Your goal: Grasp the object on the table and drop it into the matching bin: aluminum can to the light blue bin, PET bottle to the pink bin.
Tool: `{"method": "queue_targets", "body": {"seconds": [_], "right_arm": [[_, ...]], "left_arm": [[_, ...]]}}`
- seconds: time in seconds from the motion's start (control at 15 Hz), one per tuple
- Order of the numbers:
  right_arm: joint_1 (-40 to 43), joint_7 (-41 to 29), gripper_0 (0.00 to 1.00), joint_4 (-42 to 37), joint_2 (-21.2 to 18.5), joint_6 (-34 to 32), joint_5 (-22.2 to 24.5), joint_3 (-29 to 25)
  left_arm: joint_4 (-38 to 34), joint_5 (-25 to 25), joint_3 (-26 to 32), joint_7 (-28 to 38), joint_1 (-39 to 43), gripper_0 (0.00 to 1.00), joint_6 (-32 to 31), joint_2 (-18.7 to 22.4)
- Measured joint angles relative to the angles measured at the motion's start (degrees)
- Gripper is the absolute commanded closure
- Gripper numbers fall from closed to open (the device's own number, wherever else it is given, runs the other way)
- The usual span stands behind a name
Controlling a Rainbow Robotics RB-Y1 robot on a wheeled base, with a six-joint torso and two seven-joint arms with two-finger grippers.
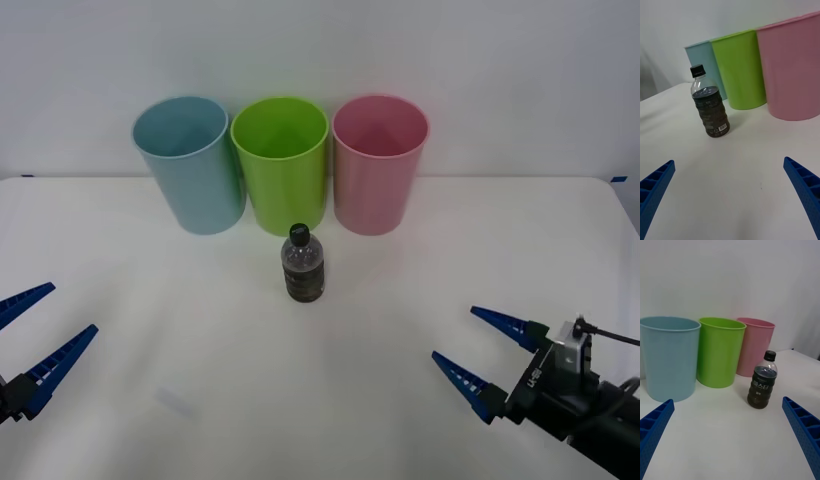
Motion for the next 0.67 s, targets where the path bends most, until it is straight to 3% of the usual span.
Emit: {"method": "queue_targets", "body": {"seconds": [0.67], "right_arm": [[-6.91, 3.67, 0.0, -0.02, 0.38, 17.85, -0.03, 15.06]], "left_arm": [[0.0, 0.0, 0.0, 0.0, 0.0, 0.0, 0.0, 0.0]]}}
